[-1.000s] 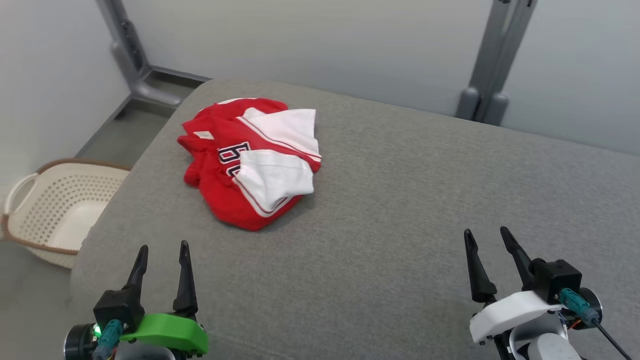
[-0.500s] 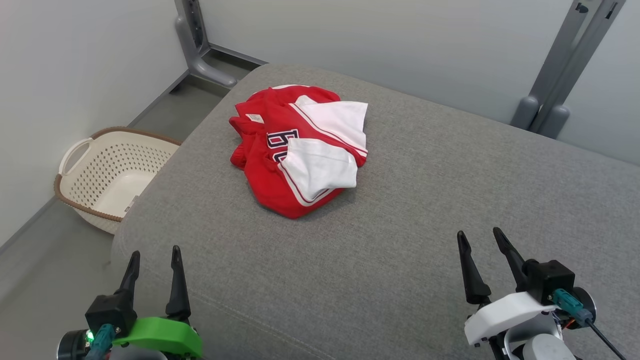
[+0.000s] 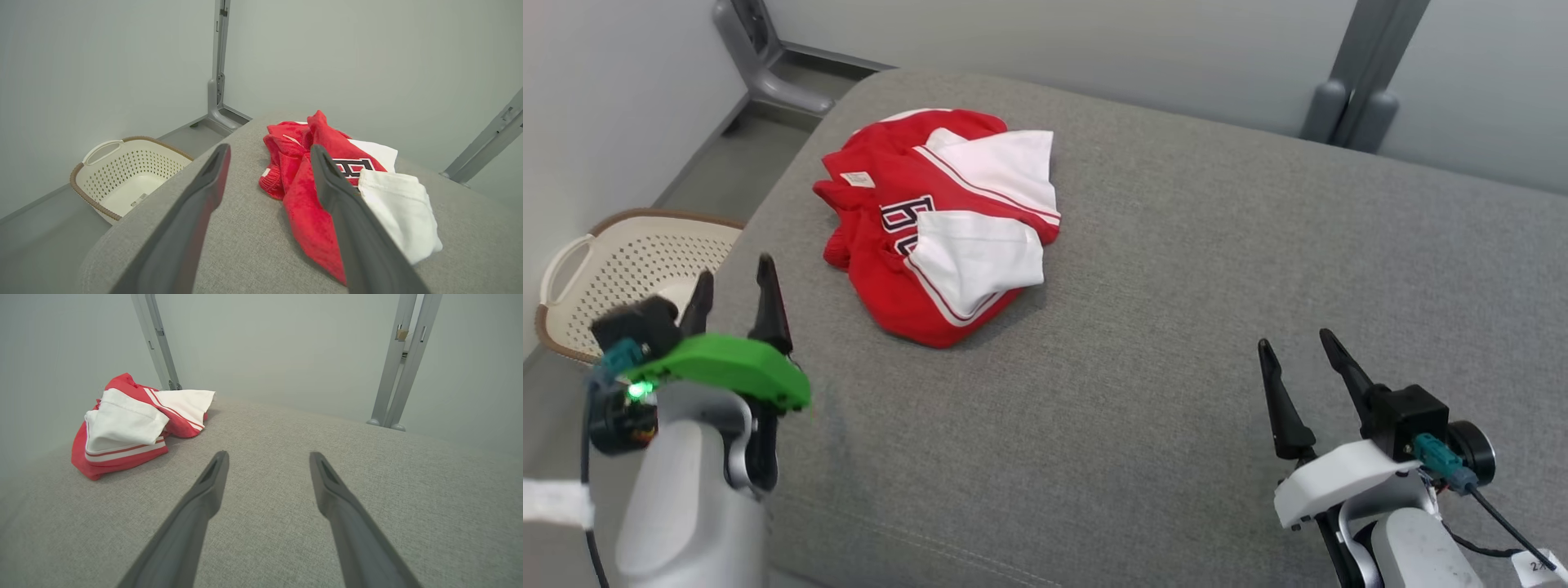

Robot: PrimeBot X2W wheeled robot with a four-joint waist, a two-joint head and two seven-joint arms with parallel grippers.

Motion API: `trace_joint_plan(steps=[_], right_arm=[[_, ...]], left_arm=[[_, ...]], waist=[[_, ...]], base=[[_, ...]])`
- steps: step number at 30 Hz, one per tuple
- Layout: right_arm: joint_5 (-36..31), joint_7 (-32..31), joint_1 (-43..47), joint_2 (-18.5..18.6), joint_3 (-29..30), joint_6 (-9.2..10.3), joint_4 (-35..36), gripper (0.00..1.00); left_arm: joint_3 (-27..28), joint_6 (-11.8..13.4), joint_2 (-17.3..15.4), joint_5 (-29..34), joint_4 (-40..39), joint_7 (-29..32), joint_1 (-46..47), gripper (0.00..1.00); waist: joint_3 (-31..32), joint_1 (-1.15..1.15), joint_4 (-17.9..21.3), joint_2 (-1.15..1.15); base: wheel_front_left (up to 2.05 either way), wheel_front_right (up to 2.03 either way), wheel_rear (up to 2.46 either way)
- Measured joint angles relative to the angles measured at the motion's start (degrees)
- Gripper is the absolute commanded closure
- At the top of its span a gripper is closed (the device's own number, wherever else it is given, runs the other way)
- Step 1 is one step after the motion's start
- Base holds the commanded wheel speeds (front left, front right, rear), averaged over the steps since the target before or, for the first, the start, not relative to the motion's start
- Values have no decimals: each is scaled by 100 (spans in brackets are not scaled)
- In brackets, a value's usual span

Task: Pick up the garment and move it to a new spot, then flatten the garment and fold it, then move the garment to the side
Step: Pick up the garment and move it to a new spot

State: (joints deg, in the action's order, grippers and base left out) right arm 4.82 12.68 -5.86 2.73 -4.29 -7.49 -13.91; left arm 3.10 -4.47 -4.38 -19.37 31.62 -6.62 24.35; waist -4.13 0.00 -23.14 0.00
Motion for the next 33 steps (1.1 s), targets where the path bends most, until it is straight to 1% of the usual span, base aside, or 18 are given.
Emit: trace_joint_plan(steps=[3,8,10,14,16,18,21,24,25,26,27,29,33], right_arm=[[-155,-123,-116,2,-14,0,171,0],[-341,-305,-269,1,-93,-1,444,0],[-392,-360,-301,3,-135,-1,526,0],[-430,-402,-439,3,-237,-1,682,0],[-428,-402,-477,3,-282,-1,704,0],[-412,-392,-494,2,-305,-1,714,0],[-377,-349,-500,7,-280,-1,703,0],[-341,-294,-503,7,-252,-1,668,0],[-335,-278,-503,7,-243,-1,655,0],[-313,-250,-503,7,-235,-1,641,0],[-287,-246,-502,8,-231,-1,620,0],[-240,-215,-501,8,-232,-1,571,0],[-151,-149,-498,7,-313,-1,432,0]], left_arm=[[188,46,8,-338,482,387,758,0],[403,69,18,-878,1166,1104,1734,0],[482,103,0,-987,1362,1252,2042,0],[613,211,-133,-1134,1590,1328,2550,0],[662,285,-174,-1216,1772,1512,2705,0],[658,359,-204,-1227,1920,1674,2780,0],[605,532,-352,-1176,2164,1945,2882,0],[428,761,-480,-959,2358,2197,2894,0],[355,800,-522,-858,2390,2251,2893,0],[276,813,-566,-789,2398,2262,2891,78],[199,827,-603,-730,2405,2278,2890,100],[123,789,-623,-660,2425,2363,2872,100],[71,639,-626,-677,2381,2351,2831,100]], waist=[[-260,0,153,0],[-692,0,411,0],[-872,0,547,0],[-1191,0,809,0],[-1350,0,964,0],[-1480,0,1112,0],[-1657,0,1326,0],[-1801,0,1526,0],[-1829,0,1574,0],[-1853,0,1626,0],[-1866,0,1670,0],[-1851,0,1715,0],[-1710,0,1739,0]], base=[[0,0,0],[0,0,0],[0,0,0],[0,0,0],[0,0,0],[0,0,0],[0,0,0],[0,0,0],[0,0,0],[0,0,0],[0,0,0],[0,0,0],[0,0,0]])
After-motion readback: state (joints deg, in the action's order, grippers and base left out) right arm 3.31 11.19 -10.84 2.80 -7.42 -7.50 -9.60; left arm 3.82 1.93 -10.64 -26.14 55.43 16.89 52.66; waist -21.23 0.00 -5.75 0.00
